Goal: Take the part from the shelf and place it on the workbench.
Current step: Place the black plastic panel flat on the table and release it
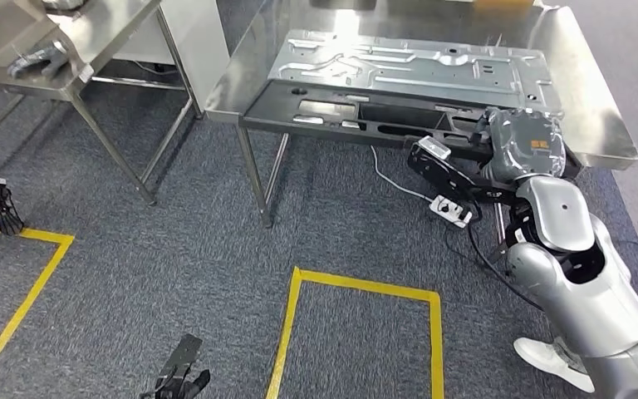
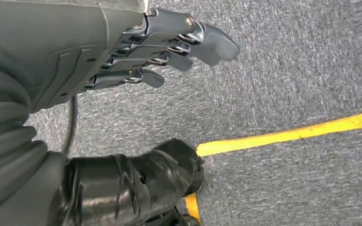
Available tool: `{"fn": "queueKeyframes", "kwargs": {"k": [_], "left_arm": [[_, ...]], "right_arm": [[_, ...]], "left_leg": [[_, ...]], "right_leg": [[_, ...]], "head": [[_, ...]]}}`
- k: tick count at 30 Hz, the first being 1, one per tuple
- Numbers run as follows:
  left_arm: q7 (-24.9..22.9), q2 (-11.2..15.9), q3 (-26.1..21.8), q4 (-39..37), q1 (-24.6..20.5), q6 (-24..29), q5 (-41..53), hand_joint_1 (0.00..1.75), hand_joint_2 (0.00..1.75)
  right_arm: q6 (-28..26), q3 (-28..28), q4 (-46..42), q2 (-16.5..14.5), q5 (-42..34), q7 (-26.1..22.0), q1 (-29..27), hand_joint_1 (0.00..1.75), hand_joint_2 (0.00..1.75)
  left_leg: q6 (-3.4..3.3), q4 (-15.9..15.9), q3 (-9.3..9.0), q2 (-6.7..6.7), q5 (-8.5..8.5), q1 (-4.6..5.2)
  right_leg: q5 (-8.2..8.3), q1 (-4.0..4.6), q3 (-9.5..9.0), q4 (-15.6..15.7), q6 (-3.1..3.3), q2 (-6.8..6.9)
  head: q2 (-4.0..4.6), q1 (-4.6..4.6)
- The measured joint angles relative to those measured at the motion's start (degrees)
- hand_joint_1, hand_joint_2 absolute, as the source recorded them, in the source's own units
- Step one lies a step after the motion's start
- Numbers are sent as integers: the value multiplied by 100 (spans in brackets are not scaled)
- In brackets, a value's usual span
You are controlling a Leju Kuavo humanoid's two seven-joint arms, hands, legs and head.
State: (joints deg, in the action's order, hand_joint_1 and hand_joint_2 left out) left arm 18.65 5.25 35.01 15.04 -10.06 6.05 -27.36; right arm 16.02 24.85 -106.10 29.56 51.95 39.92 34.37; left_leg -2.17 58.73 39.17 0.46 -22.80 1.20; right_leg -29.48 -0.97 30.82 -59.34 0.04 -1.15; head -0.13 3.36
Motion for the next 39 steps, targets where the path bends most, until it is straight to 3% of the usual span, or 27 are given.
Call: {"fn": "queueKeyframes", "kwargs": {"k": [2,4,7,9,10,12,14,18,20,23,24,25,26,28,30,33,35,39], "left_arm": [[2,9,-4,0,1,1,0,0,175],[4,9,-4,1,-4,2,1,0,175],[4,10,-9,2,-17,2,6,0,175],[4,10,-11,1,-9,3,10,0,175],[4,9,-11,1,-4,3,10,0,175],[4,7,-12,0,1,3,14,0,175],[2,7,-14,0,-9,4,19,0,175],[-9,10,-16,-1,-11,22,28,0,175],[-13,6,-17,-1,-26,26,34,0,175],[-27,-1,-19,-1,-32,27,38,0,175],[-35,-1,-20,-1,-22,27,37,0,175],[-40,0,-20,-1,-13,27,37,0,175],[-43,2,-20,-1,-8,28,37,0,175],[-45,8,-21,-1,-10,29,38,0,175],[-52,21,-23,-1,-14,29,40,0,175],[-60,39,-24,-1,-16,32,41,0,175],[-58,37,-25,-1,-26,31,44,0,175],[-62,27,-26,-1,-38,22,51,0,175]], "right_arm": [[28,-32,-5,32,33,1,-45,175,175],[37,-70,-8,77,64,1,-78,175,175],[30,-166,-8,131,86,1,-139,175,175],[19,-245,-7,178,90,3,-221,175,175],[12,-280,-6,203,90,4,-258,175,175],[-13,-347,-3,248,86,4,-310,175,175],[-61,-413,2,277,65,3,-347,175,175],[-135,-487,5,328,23,14,-413,175,175],[-192,-488,-3,344,15,17,-414,175,175],[-327,-482,-19,346,15,17,-410,175,175],[-355,-476,-21,346,16,17,-410,175,175],[-370,-468,-23,346,17,17,-410,175,175],[-380,-458,-24,346,17,16,-410,175,175],[-439,-431,-30,347,17,1,-403,175,175],[-543,-386,-46,351,17,-33,-377,175,175],[-604,-301,-85,366,23,-64,-330,175,175],[-608,-266,-104,376,33,-79,-284,175,175],[-622,-188,-135,377,92,-156,-214,175,175]], "left_leg": [[-46,-84,-101,-3,2,-8],[-87,-172,-230,-6,23,-27],[-129,-204,-353,-7,-45,-28],[-129,-183,-419,-1,-128,-31],[-121,-162,-458,4,-177,-35],[-84,-97,-526,11,-297,-47],[-24,-18,-550,19,-400,-45],[81,84,-569,20,-504,-39],[145,435,-402,7,-601,-60],[217,1428,251,-3,-922,-100],[215,1580,418,-4,-963,-105],[198,1536,490,-4,-896,-102],[168,1294,462,-4,-707,-91],[80,509,234,-2,-153,-35],[-7,17,64,4,102,29],[-110,-189,-122,11,106,42],[-152,-319,-303,11,102,20],[-169,-340,-473,20,-26,7]], "right_leg": [[-8,9,-46,24,-56,2],[-70,9,3,-174,-88,31],[-421,-7,529,-1109,-137,56],[-551,-16,856,-1451,-179,57],[-453,-23,902,-1355,-197,58],[59,-49,776,-718,-226,61],[364,-38,656,-198,-194,72],[417,-26,572,-97,-26,70],[385,-38,469,-70,39,70],[292,-16,360,-60,86,68],[252,-8,315,-60,90,63],[208,-2,261,-60,92,58],[160,2,197,-58,90,54],[67,0,76,-47,75,51],[4,-8,8,0,33,37],[34,-10,-69,-12,-40,36],[-49,-6,8,-272,-61,51],[-515,-24,802,-1409,-126,56]], "head": [[0,2],[0,-15],[0,-34],[0,-35],[0,-36],[0,-37],[0,-34],[0,-25],[0,-11],[0,1],[0,2],[0,2],[0,1],[0,-2],[0,-1],[0,1],[0,-9],[0,-13]]}}
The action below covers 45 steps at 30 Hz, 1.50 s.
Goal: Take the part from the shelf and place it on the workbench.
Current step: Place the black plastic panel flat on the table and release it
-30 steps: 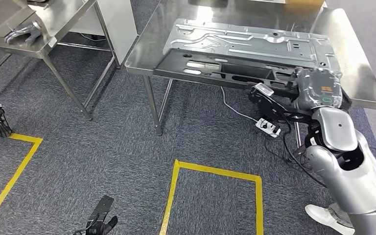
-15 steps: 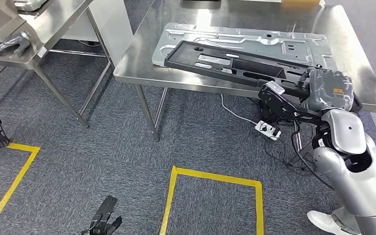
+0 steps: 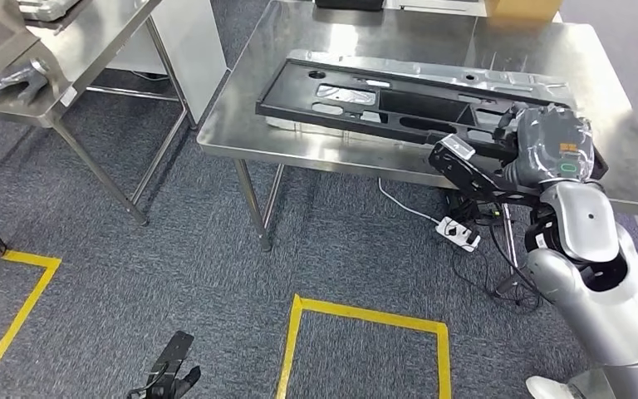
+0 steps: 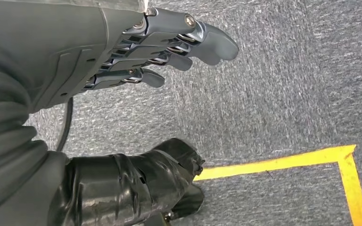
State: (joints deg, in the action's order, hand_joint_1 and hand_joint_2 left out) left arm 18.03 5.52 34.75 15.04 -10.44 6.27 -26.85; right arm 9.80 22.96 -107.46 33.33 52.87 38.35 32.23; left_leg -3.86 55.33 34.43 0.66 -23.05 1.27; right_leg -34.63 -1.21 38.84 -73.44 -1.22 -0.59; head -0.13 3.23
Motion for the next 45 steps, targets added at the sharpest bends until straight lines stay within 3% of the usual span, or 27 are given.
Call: {"fn": "queueKeyframes", "kwargs": {"k": [1,2,5,6,7,9,11,13,15,16,17,18,21,23,25,27,30,32,33,35,37,39,42,43,45], "left_arm": [[-2,-2,0,0,5,-2,3,0,175],[-5,-6,0,0,9,-3,5,0,175],[-17,-13,-1,-1,0,-3,11,0,175],[-24,-10,-2,-1,-12,-2,15,0,175],[-28,-7,-4,-1,-24,-2,24,0,175],[-36,-5,-6,-1,-41,-3,44,0,175],[-39,-18,-7,0,-44,-4,58,0,175],[-45,-29,-7,0,-46,-4,63,0,175],[-50,-30,-7,0,-40,-4,62,0,175],[-52,-30,-7,0,-31,-5,62,0,175],[-52,-30,-7,0,-20,-5,62,0,175],[-52,-29,-7,0,-9,-6,62,0,175],[-51,-7,-7,0,-2,-5,62,0,175],[-51,17,-8,0,-2,-4,62,0,175],[-51,24,-9,0,-1,-4,67,0,175],[-51,19,-9,0,-5,-3,93,0,175],[-69,16,-9,0,-5,-2,149,0,175],[-85,16,-9,0,12,-2,181,0,175],[-93,16,-9,0,21,-1,192,0,175],[-111,16,-9,0,33,7,213,0,175],[-131,22,-9,0,33,24,227,0,175],[-148,46,-9,-1,37,38,231,0,175],[-160,93,-9,-1,53,46,242,0,175],[-162,107,-9,-1,55,48,246,0,175],[-172,119,-9,-1,63,52,257,0,175]], "right_arm": [[1,19,-1,0,24,-21,2,175,175],[6,48,-1,0,55,-45,10,175,175],[79,210,-4,-4,199,-164,116,175,175],[122,290,-14,-7,255,-215,167,175,175],[161,365,-31,-8,314,-265,199,175,175],[231,486,-69,-7,423,-362,233,175,175],[269,591,-90,-5,509,-440,262,175,175],[283,696,-97,-3,562,-485,300,175,175],[291,767,-96,1,592,-501,294,175,175],[296,790,-96,3,599,-501,269,175,175],[302,809,-95,9,601,-500,236,175,175],[309,825,-94,21,601,-498,200,175,175],[318,852,-92,52,601,-490,148,175,175],[331,857,-91,62,600,-476,118,175,175],[348,860,-89,98,600,-465,57,175,175],[346,858,-81,167,600,-463,-19,175,175],[310,832,-51,274,588,-455,-151,175,175],[290,794,-25,333,572,-441,-250,175,175],[284,773,-12,361,563,-434,-291,175,175],[250,723,5,415,542,-417,-348,175,175],[193,653,11,461,515,-400,-380,175,175],[149,557,14,524,500,-384,-434,175,175],[129,403,14,651,523,-316,-547,175,175],[121,359,14,681,540,-291,-577,175,175],[85,283,13,722,585,-253,-631,175,175]], "left_leg": [[15,22,-39,8,-55,-10],[38,58,-84,17,-120,-25],[150,255,-161,38,-369,-69],[187,316,-133,41,-429,-73],[216,358,-100,44,-463,-70],[263,379,-58,45,-488,-75],[323,612,83,18,-462,-93],[380,1288,529,-18,-512,-113],[387,1970,1067,-30,-754,-121],[370,2102,1237,-30,-845,-116],[341,2039,1303,-30,-837,-104],[301,1782,1259,-29,-698,-82],[116,571,819,-5,99,52],[28,179,632,34,315,109],[-3,65,498,41,318,91],[-36,-11,352,31,307,69],[-80,-6,243,30,221,68],[-78,35,185,34,126,69],[-69,69,143,36,66,67],[-35,169,62,41,-83,62],[13,276,40,46,-203,69],[63,343,42,49,-258,77],[158,555,111,41,-353,64],[205,783,227,33,-429,44],[299,1456,628,16,-667,-25]], "right_leg": [[-11,-17,122,-38,-28,2],[98,-39,157,100,-60,4],[876,-102,12,1012,-150,6],[1040,-104,3,1173,-122,3],[1092,-91,35,1219,-74,-1],[1096,-75,49,1222,53,-2],[1076,-77,-17,1265,115,0],[1041,-71,-115,1305,149,-2],[967,-49,-221,1324,171,-3],[919,-37,-285,1327,176,-3],[865,-25,-361,1330,183,-4],[811,-15,-440,1334,188,-5],[678,-3,-625,1364,171,-32],[637,6,-706,1411,126,-66],[629,18,-782,1444,91,-72],[569,22,-722,1217,71,-42],[204,21,-165,276,24,-13],[20,17,153,-61,-15,-9],[99,14,184,42,-28,-5],[612,10,29,702,-28,5],[940,35,-130,1234,26,9],[958,57,-165,1331,105,6],[972,20,-294,1373,197,11],[952,8,-348,1388,219,15],[885,8,-431,1396,241,16]], "head": [[0,-1],[0,-1],[0,-10],[0,-14],[0,-9],[0,5],[0,23],[0,40],[0,44],[0,45],[0,43],[0,43],[0,43],[0,42],[0,39],[0,29],[0,19],[0,19],[0,18],[0,17],[0,22],[0,30],[0,36],[0,42],[0,56]]}}
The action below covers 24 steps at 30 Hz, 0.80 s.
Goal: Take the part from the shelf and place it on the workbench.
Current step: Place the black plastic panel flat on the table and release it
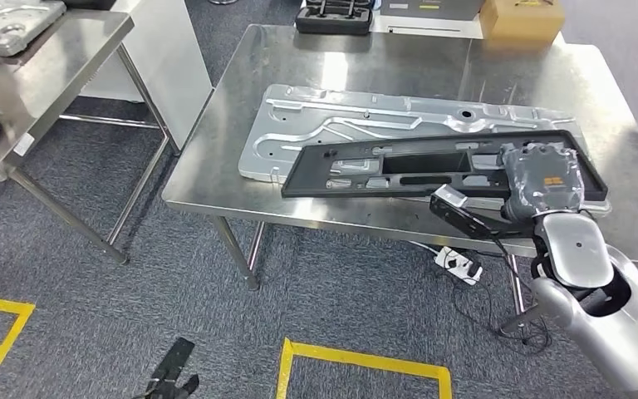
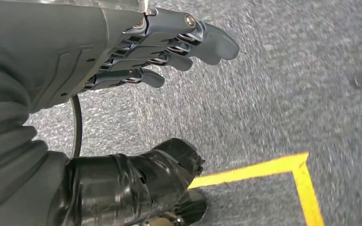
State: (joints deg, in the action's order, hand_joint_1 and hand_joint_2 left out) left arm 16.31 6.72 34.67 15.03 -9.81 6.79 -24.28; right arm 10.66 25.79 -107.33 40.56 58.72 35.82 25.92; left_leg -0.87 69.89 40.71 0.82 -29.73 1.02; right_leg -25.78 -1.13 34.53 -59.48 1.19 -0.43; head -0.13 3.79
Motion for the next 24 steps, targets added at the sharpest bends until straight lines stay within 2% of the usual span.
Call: {"fn": "queueKeyframes", "kwargs": {"k": [1,2,3,4,6,7,8,11,12,13,16,17,18,19,21,22,23,24], "left_arm": [[-7,7,0,0,8,4,5,0,175],[-13,9,1,0,18,10,13,0,175],[-18,10,1,1,26,15,19,0,175],[-22,10,2,1,32,21,22,0,175],[-26,12,2,1,34,29,26,0,175],[-28,15,1,1,28,32,26,0,175],[-29,18,1,1,25,34,26,0,175],[-31,22,2,1,32,36,26,0,175],[-29,22,2,1,32,35,27,0,175],[-27,22,2,1,24,34,27,0,175],[-24,21,0,1,3,31,28,0,175],[-24,20,0,1,5,30,28,0,175],[-24,20,0,1,9,29,28,0,175],[-26,19,0,1,10,30,28,0,175],[-40,18,0,0,10,45,32,0,175],[-54,17,0,0,3,62,38,0,175],[-68,17,0,0,-4,83,46,0,175],[-78,19,1,0,-9,104,55,0,175]], "right_arm": [[-25,-36,0,15,33,20,-34,175,175],[-54,-72,0,30,86,45,-79,175,175],[-91,-110,-1,42,160,77,-131,175,175],[-141,-158,-2,54,250,117,-188,175,175],[-264,-291,-10,78,403,184,-292,175,175],[-324,-384,-14,90,446,209,-333,175,175],[-364,-487,-19,104,464,227,-372,175,175],[-418,-776,-26,151,481,258,-520,175,175],[-423,-840,-27,164,484,258,-574,175,175],[-427,-898,-27,175,484,258,-622,175,175],[-450,-1062,-21,183,484,277,-789,175,175],[-455,-1113,-14,183,483,287,-853,175,175],[-458,-1163,-4,183,483,298,-915,175,175],[-459,-1213,6,183,481,309,-975,175,175],[-461,-1312,27,182,475,336,-1071,175,175],[-463,-1359,39,180,462,352,-1108,175,175],[-464,-1404,49,180,440,367,-1148,175,175],[-462,-1453,60,180,411,380,-1192,175,175]], "left_leg": [[27,295,209,-5,-109,-33],[43,442,355,-12,-144,-61],[48,389,398,-18,-70,-80],[44,135,336,-23,118,-92],[19,-631,65,-30,605,-93],[-4,-925,-50,-31,722,-77],[-34,-1090,-118,-29,781,-56],[-140,-1231,-274,-23,738,-26],[-170,-1277,-352,-23,718,-30],[-199,-1308,-427,-21,698,-33],[-279,-1329,-577,-22,583,-13],[-289,-1320,-624,-20,532,-4],[-292,-1306,-676,-15,478,1],[-289,-1283,-735,-8,416,3],[-263,-1216,-838,9,278,4],[-241,-1170,-861,18,216,7],[-216,-1133,-852,24,170,10],[-189,-1104,-834,30,138,13]], "right_leg": [[-39,-1,-40,0,-1,-2],[-84,-3,-92,0,-7,-5],[-132,-7,-153,0,-15,-6],[-185,-12,-225,0,-27,-6],[-292,-22,-358,7,-69,-4],[-331,-26,-394,20,-95,-5],[-359,-31,-418,46,-129,-7],[-370,-33,-503,58,-227,-8],[-383,-35,-485,-49,-240,-2],[-433,-41,-388,-252,-246,4],[-776,-24,266,-1260,-271,7],[-876,-18,458,-1457,-282,7],[-882,-16,564,-1471,-292,8],[-763,-20,584,-1307,-294,9],[-219,-36,451,-650,-286,10],[-17,-31,402,-357,-269,10],[137,-22,376,-186,-238,7],[182,-6,384,-125,-203,3]], "head": [[0,-1],[0,0],[0,-1],[0,-1],[0,-4],[0,-4],[0,-5],[0,-12],[0,-17],[0,-22],[0,-29],[0,-28],[0,-27],[0,-28],[0,-31],[0,-26],[0,-21],[0,-16]]}}
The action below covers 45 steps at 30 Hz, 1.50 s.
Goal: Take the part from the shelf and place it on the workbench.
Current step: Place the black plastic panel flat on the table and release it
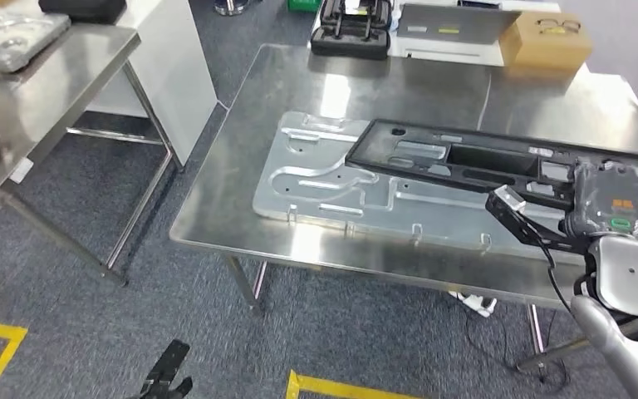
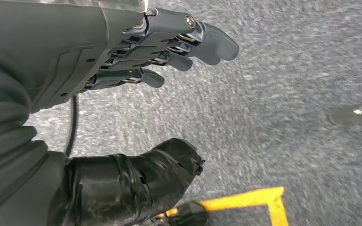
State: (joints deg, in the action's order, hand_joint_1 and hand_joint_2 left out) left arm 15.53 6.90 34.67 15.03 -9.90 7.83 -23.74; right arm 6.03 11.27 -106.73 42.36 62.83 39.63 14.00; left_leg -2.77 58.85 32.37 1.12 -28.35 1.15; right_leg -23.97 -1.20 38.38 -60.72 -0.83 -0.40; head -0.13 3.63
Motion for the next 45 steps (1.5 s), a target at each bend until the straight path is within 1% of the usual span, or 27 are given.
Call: {"fn": "queueKeyframes", "kwargs": {"k": [2,4,7,8,9,10,11,13,15,18,20,22,23,24,25,27,28,30,32,34,36,38,39,40,41,43,45], "left_arm": [[12,2,1,1,2,19,6,0,175],[62,-5,1,1,11,-24,-14,0,175],[135,-11,2,1,-6,-154,-61,0,175],[154,-10,2,1,-5,-199,-81,0,175],[175,-8,2,1,3,-241,-102,0,175],[197,-6,2,1,10,-278,-115,0,175],[220,-4,2,1,15,-309,-123,0,175],[250,12,2,1,9,-346,-122,0,175],[267,34,2,1,-4,-362,-114,0,175],[279,72,2,1,-2,-366,-106,0,175],[284,80,2,1,-12,-363,-98,0,175],[279,78,2,1,-23,-354,-85,0,175],[270,76,2,1,-25,-348,-79,0,175],[258,75,2,1,-21,-338,-73,0,131],[241,72,2,1,-18,-322,-67,0,87],[217,68,2,1,-15,-252,-54,0,0],[203,73,2,1,-18,-199,-54,0,0],[145,81,2,1,-24,-75,-67,0,0],[69,83,2,1,-25,31,-90,0,0],[22,83,2,1,-23,94,-124,0,0],[-7,80,1,1,-25,134,-155,0,0],[-40,75,1,1,-14,169,-180,0,0],[-59,73,1,1,-3,183,-191,0,0],[-76,70,2,1,9,198,-202,0,0],[-86,70,2,1,18,213,-209,0,0],[-95,73,1,1,17,241,-222,0,0],[-96,79,-1,1,8,257,-227,0,0]], "right_arm": [[19,-108,25,0,-85,12,-88,175,175],[84,-219,61,-4,-228,14,-165,175,175],[233,-334,126,-16,-482,14,-255,175,175],[274,-362,155,-21,-555,14,-282,175,175],[310,-387,191,-28,-624,15,-311,175,175],[346,-407,232,-38,-686,15,-342,175,175],[389,-428,280,-50,-744,15,-375,175,175],[475,-479,368,-78,-827,15,-422,175,175],[537,-534,453,-107,-873,18,-452,175,175],[591,-581,570,-147,-908,32,-503,175,175],[620,-615,629,-162,-920,34,-520,87,87],[633,-659,679,-187,-930,35,-523,0,0],[634,-674,703,-202,-934,36,-527,0,0],[634,-681,729,-218,-938,36,-530,0,0],[634,-683,754,-231,-942,37,-532,0,0],[633,-686,790,-249,-949,37,-519,0,0],[631,-687,803,-262,-960,37,-502,0,0],[616,-695,817,-288,-1037,38,-470,0,0],[593,-701,824,-318,-1175,40,-452,0,0],[558,-703,828,-348,-1326,43,-415,0,0],[498,-703,829,-374,-1516,45,-359,0,0],[411,-703,829,-413,-1790,46,-302,0,0],[364,-703,830,-442,-1968,46,-268,0,0],[320,-703,831,-477,-2168,46,-227,0,0],[277,-703,831,-517,-2390,46,-178,0,0],[208,-703,830,-591,-2750,46,-77,0,0],[176,-702,829,-644,-2902,46,-22,0,0]], "left_leg": [[53,57,5,2,-55,11],[122,409,88,-27,-150,14],[218,1355,563,-66,-524,-33],[234,1575,737,-68,-639,-48],[239,1658,850,-69,-661,-57],[230,1543,866,-69,-555,-62],[207,1245,788,-69,-340,-61],[134,438,501,-71,106,-32],[61,-2,341,-71,237,19],[-24,-146,257,-70,333,39],[-60,-288,182,-79,421,10],[-80,-337,157,-84,446,-3],[-86,-328,161,-85,443,-4],[-83,-316,164,-85,435,-8],[-73,-294,168,-83,422,-16],[-20,-192,188,-75,362,-47],[21,-117,215,-67,319,-55],[93,56,289,-52,233,-47],[128,124,333,-41,206,-33],[168,200,373,-48,145,-47],[224,622,562,-64,-104,-69],[250,1336,909,-70,-421,-76],[241,1597,1047,-70,-491,-76],[216,1689,1108,-70,-466,-69],[175,1545,1055,-69,-333,-54],[54,778,704,-70,37,17],[-43,154,394,-77,246,90]], "right_leg": [[18,-1,-10,4,67,-6],[-7,-24,-80,26,112,-3],[-60,-30,-152,35,163,3],[-79,-26,-159,29,170,1],[-99,-22,-171,20,174,0],[-121,-17,-190,12,174,-1],[-143,-11,-216,6,174,-2],[-169,-5,-266,15,165,-1],[-163,-21,-279,49,129,-3],[-156,-40,-293,96,45,1],[-326,-32,-203,-129,18,10],[-678,-28,75,-756,6,15],[-816,-31,230,-1087,-8,14],[-865,-40,330,-1294,-29,16],[-809,-55,337,-1308,-53,18],[-485,-104,68,-776,-118,21],[-374,-120,-91,-469,-146,13],[-299,-128,-257,-134,-114,-22],[-311,-109,-243,-147,-14,-46],[-303,-106,-240,-145,49,-42],[-293,-102,-244,-136,87,-36],[-293,-78,-242,-133,105,-30],[-296,-62,-241,-134,113,-29],[-299,-45,-243,-133,120,-28],[-301,-30,-246,-132,125,-30],[-303,-18,-262,-115,129,-31],[-291,-24,-287,-68,113,-22]], "head": [[0,5],[0,12],[0,28],[0,27],[0,29],[0,29],[0,28],[0,24],[0,24],[0,21],[0,10],[0,-4],[0,-12],[0,-12],[0,-13],[0,-15],[0,-22],[0,-32],[0,-33],[0,-31],[0,-21],[0,-14],[0,-14],[0,-14],[0,-14],[0,-15],[0,-14]]}}
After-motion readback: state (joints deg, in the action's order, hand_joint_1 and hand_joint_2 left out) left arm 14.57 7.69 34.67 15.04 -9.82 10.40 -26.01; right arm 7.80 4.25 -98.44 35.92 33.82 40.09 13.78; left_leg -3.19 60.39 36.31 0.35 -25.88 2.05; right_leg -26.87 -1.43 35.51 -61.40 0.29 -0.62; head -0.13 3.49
